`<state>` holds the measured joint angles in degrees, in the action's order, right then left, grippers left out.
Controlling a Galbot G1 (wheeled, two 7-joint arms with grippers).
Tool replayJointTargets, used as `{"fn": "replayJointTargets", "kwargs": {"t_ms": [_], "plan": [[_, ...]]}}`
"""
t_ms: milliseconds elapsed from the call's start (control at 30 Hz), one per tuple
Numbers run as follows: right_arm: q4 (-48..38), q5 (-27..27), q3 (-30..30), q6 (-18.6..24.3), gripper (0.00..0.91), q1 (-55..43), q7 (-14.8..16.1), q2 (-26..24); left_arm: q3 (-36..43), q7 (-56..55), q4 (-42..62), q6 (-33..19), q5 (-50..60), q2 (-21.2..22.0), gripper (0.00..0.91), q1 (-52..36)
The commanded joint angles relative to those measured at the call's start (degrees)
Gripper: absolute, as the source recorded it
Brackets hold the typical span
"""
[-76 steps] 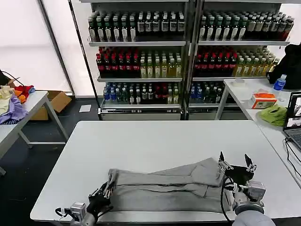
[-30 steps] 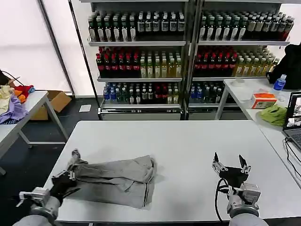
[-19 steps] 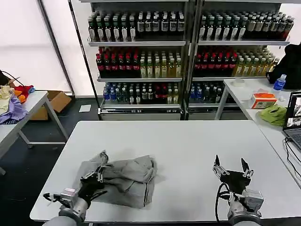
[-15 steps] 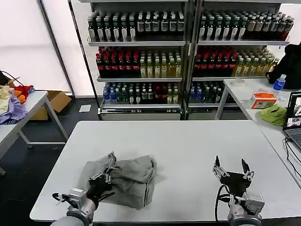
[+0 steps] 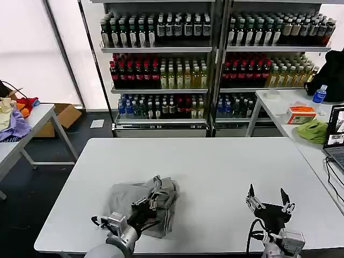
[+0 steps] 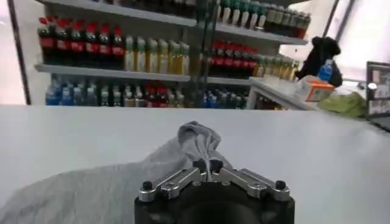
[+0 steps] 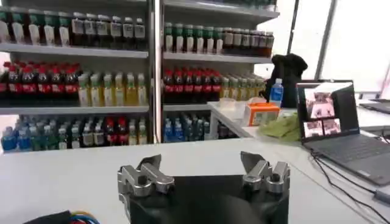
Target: Fold and organize the clothes.
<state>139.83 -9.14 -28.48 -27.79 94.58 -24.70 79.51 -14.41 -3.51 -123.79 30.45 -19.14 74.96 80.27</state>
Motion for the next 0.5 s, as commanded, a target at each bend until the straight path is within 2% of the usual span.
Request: {"fn": "replayJointTargets", "kwargs": {"t_ms": [33, 100, 133, 167, 200, 367, 500], "plan": [[-0.1, 0.9, 0.2, 0.1, 0.907, 0.8, 0.1, 0.5, 5.6, -0.5, 5.4, 0.7, -0.7, 2.7, 0.000, -4.9], [-0.1, 0.7, 0.2, -0.1, 0.907, 0.6, 0.1, 0.5, 5.4, -0.2, 7.6, 0.3, -0.3, 3.0, 0.000, -5.8], [-0.2, 0.7, 0.3, -0.1, 0.907, 0.4, 0.1, 0.5, 5.3, 0.0, 8.8, 0.1, -0.2, 3.1, 0.081, -6.1], [-0.4, 0.7, 0.4, -0.3, 0.907, 0.1, 0.1, 0.5, 5.3, 0.2, 9.7, -0.4, 0.1, 3.2, 0.333, -6.3], [-0.7, 0.6, 0.5, -0.3, 0.907, -0.2, 0.1, 0.6, 5.3, 0.6, 10.4, -0.7, 0.5, 3.3, 0.897, -6.4], [-2.3, 0.5, 1.2, -0.5, 0.907, -1.4, 0.1, 0.8, 6.2, 2.9, 12.7, -1.8, 2.7, 2.9, 0.907, -6.2], [-3.8, 0.7, 1.7, -0.7, 0.907, -2.6, 0.0, 0.8, 7.3, 5.4, 11.3, -1.9, -3.0, 2.3, 0.907, -5.3]]}}
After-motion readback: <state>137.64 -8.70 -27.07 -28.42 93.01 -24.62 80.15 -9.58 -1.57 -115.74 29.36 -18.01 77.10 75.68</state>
